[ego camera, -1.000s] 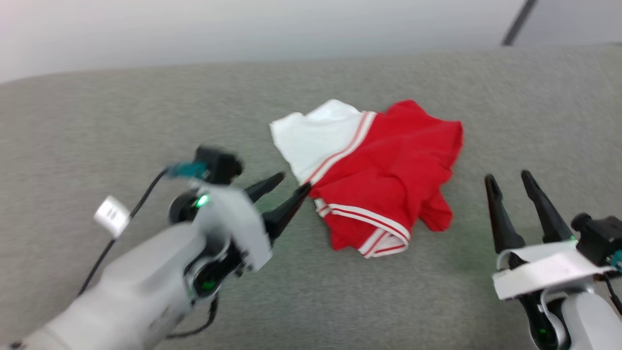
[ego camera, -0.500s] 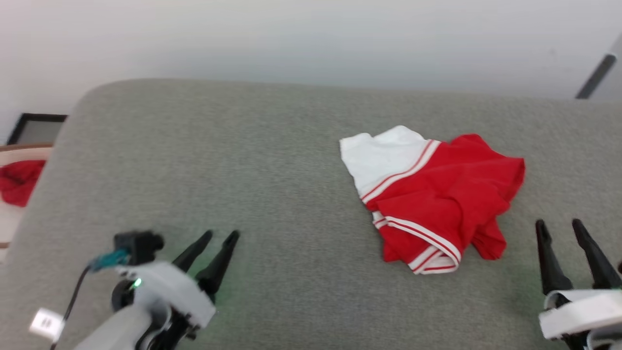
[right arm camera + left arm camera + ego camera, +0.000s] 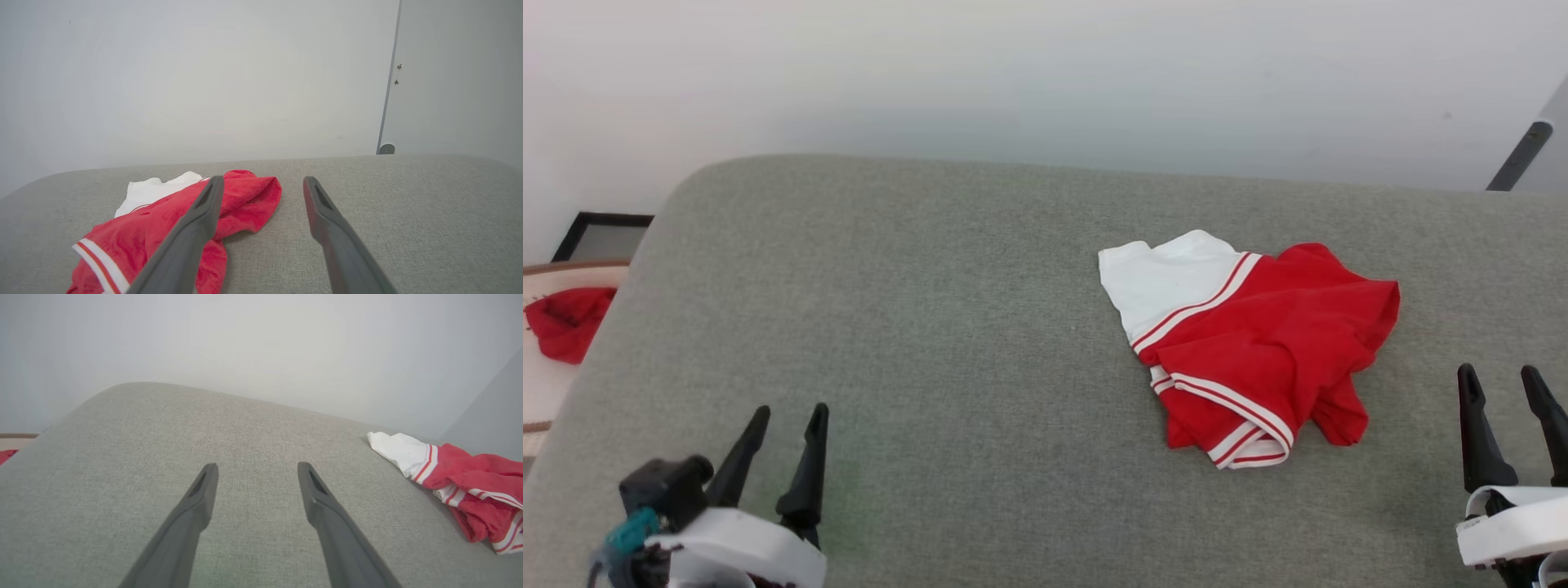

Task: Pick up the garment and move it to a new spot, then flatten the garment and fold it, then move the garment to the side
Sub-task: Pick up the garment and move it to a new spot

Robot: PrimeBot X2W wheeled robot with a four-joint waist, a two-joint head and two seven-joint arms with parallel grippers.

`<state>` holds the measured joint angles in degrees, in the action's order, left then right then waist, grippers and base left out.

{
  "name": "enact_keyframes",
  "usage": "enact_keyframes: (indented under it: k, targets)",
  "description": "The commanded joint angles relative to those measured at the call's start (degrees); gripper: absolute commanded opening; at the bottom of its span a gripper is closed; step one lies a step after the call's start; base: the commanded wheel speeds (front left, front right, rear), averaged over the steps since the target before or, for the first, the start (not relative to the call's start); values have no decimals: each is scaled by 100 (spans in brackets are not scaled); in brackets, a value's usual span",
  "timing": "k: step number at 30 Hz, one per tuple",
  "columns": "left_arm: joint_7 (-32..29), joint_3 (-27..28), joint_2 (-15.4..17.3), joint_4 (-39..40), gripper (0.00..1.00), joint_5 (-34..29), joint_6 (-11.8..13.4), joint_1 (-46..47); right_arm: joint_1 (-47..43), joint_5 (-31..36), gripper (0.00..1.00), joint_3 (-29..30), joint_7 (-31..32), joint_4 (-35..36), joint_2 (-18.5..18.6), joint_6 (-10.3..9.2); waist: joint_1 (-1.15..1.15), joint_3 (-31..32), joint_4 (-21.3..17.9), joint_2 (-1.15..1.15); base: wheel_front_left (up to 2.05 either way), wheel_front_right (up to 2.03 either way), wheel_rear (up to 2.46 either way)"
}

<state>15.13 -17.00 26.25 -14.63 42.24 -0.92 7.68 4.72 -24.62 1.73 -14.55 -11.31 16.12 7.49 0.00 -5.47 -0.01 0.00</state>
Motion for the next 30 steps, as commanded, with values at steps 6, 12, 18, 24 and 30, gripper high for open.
enact_keyframes:
  k: [6, 12, 18, 24, 30]
  targets:
    - [1, 754, -412, 486, 100, -1190, -1, -413, 92, -42, 100, 34, 49, 160, -16, -1, 0, 51, -105, 0, 0, 0, 0]
    - [1, 1321, -882, 785, 100, -1807, -132, -624, 84, -78, 100, 16, 17, 207, -127, -1, 0, 73, -152, 0, 0, 0, 0]
    - [1, 1530, -1155, 688, 100, -2219, -318, -681, -26, -46, 100, -4, -23, 144, -282, 0, 0, 63, -157, 0, 0, 0, 0]
    - [1, 1653, -1322, 589, 100, -2463, -458, -637, -39, -23, 100, -8, -48, 131, -339, -1, 0, 50, -165, 0, 0, 0, 0]
    - [1, 1762, -1424, 559, 100, -2581, -549, -630, -21, -5, 100, -53, -51, 105, -327, 0, 0, 64, -185, 0, 0, 0, 0]
